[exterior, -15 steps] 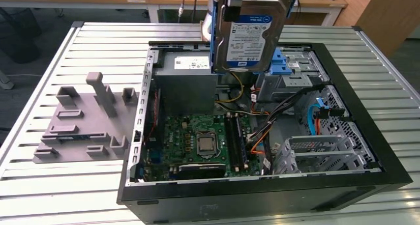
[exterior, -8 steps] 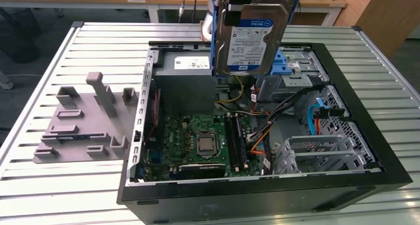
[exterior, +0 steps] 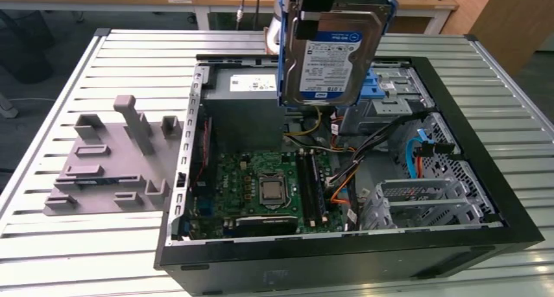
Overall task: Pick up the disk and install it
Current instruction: 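Insert the disk into the insertion slot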
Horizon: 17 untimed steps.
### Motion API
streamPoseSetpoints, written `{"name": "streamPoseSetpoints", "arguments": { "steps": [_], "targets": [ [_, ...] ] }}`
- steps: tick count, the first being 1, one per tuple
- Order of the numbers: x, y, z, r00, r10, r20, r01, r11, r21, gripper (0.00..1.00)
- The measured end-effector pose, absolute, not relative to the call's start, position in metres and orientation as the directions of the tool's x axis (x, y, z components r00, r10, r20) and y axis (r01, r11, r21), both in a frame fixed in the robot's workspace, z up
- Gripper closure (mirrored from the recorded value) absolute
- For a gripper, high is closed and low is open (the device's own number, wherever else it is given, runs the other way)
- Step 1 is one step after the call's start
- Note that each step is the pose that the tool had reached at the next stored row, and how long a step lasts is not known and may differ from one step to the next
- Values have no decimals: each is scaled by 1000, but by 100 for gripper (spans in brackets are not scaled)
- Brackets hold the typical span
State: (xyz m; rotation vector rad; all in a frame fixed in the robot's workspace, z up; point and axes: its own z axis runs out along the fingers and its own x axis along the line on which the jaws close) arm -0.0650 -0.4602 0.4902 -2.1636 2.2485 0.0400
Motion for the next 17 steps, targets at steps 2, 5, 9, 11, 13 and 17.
{"name": "streamPoseSetpoints", "arguments": {
  "steps": [2,5,9,11,13,17],
  "targets": [
    [-65,-463,490,-39,-999,-33,-999,38,4,64],
    [-65,-468,489,-39,-999,-33,-999,38,4,64],
    [-65,-480,488,-39,-999,-32,-999,38,4,64],
    [-65,-483,488,-38,-999,-31,-999,38,4,64],
    [-65,-483,488,-39,-999,-31,-999,38,4,64],
    [-61,-483,487,-38,-999,-31,-999,38,4,64]
  ]
}}
